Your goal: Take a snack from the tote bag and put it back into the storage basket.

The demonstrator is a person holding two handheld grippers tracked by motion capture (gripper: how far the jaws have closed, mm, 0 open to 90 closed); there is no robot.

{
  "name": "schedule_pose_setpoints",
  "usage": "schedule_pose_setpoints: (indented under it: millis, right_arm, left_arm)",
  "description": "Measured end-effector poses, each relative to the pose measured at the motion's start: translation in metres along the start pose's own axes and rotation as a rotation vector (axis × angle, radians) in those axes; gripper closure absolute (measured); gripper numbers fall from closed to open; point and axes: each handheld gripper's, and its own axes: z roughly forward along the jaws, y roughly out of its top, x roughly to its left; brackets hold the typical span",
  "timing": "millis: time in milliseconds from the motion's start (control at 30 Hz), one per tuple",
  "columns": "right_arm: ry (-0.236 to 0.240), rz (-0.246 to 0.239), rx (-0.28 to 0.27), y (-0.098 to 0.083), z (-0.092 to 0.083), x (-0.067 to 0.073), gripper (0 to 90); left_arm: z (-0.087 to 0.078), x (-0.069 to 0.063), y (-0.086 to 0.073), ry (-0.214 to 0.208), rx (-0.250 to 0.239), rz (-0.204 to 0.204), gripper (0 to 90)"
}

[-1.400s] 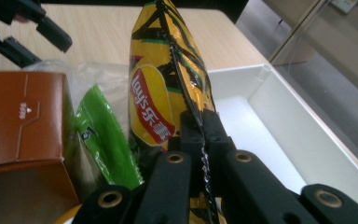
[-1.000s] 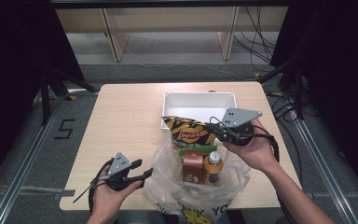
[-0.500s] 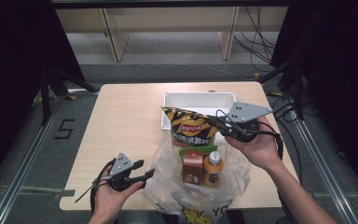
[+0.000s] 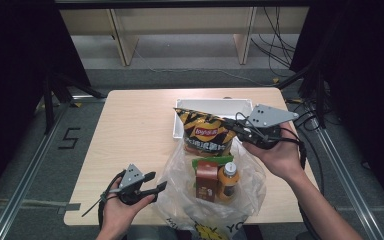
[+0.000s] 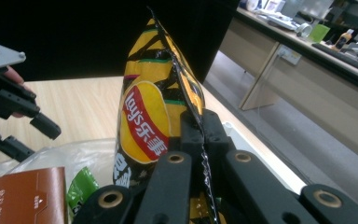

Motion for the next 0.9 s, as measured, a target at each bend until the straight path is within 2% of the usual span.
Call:
schedule_pose_setpoints:
  millis: [100, 200, 233, 333, 400, 433, 467, 500, 533, 567, 600, 633, 667, 700, 767, 800, 867, 900]
  right_arm:
    - [-0.012, -0.001, -0.019, 0.003, -0.002, -0.001, 90.0]
    - [-0.013, 0.015, -0.036, 0.005, -0.004, -0.002, 90.0]
    - [-0.031, 0.010, -0.039, 0.006, -0.005, -0.002, 90.0]
    - [-0.040, 0.007, -0.047, 0.007, -0.006, -0.003, 90.0]
    - [-0.029, 0.021, -0.051, 0.008, -0.006, -0.003, 90.0]
    - [-0.040, 0.009, -0.064, 0.009, -0.007, -0.004, 90.0]
    - [-0.028, 0.033, -0.072, 0.010, -0.007, -0.003, 90.0]
    - [-0.036, 0.016, -0.081, 0.011, -0.008, -0.005, 90.0]
    - [-0.046, 0.025, -0.084, 0.012, -0.008, -0.005, 90.0]
    - [-0.039, 0.030, -0.088, 0.013, -0.009, -0.005, 90.0]
    - [-0.048, 0.019, -0.096, 0.014, -0.010, -0.006, 90.0]
    - [-0.043, 0.037, -0.093, 0.015, -0.011, -0.006, 90.0]
    - [-0.057, 0.015, -0.096, 0.017, -0.012, -0.007, 90.0]
    - [-0.054, 0.037, -0.101, 0.018, -0.013, -0.006, 90.0]
    - [-0.063, 0.020, -0.107, 0.019, -0.014, -0.008, 90.0]
    - [-0.059, 0.031, -0.104, 0.020, -0.015, -0.008, 90.0]
    - [-0.057, 0.023, -0.112, 0.020, -0.014, -0.009, 90.0]
    - [-0.053, 0.039, -0.110, 0.021, -0.015, -0.009, 90.0]
  left_arm:
    - [0.000, 0.000, 0.000, -0.009, 0.001, 0.014, 44.9]
    - [0.001, -0.001, 0.000, -0.008, -0.002, 0.008, 44.9]
    - [0.001, 0.000, 0.000, -0.010, 0.001, 0.014, 44.9]
    - [0.001, -0.001, 0.000, -0.012, 0.001, 0.016, 44.9]
    - [0.001, -0.002, 0.000, -0.005, 0.004, 0.000, 45.0]
    - [0.002, -0.002, 0.000, -0.009, 0.003, -0.001, 45.0]
    - [0.001, -0.003, -0.001, -0.002, 0.007, -0.001, 45.0]
    - [0.002, -0.003, -0.001, -0.004, 0.008, 0.000, 45.0]
    - [0.002, -0.003, -0.001, -0.008, 0.008, 0.000, 45.0]
    - [0.002, -0.002, 0.000, -0.011, 0.010, 0.022, 45.0]
    - [0.002, -0.002, 0.000, -0.011, 0.010, 0.022, 45.0]
    - [0.002, -0.003, -0.001, -0.016, 0.009, 0.007, 45.1]
    - [0.002, -0.003, -0.001, -0.016, 0.009, 0.007, 45.1]
    - [0.003, -0.003, -0.001, -0.014, 0.009, 0.002, 45.1]
    - [0.003, -0.003, -0.001, -0.014, 0.011, 0.004, 45.1]
    - [0.003, -0.003, -0.001, -0.015, 0.011, 0.004, 45.1]
    - [0.003, -0.003, -0.001, -0.015, 0.011, 0.003, 45.1]
    - [0.003, -0.004, -0.001, -0.015, 0.010, 0.003, 45.1]
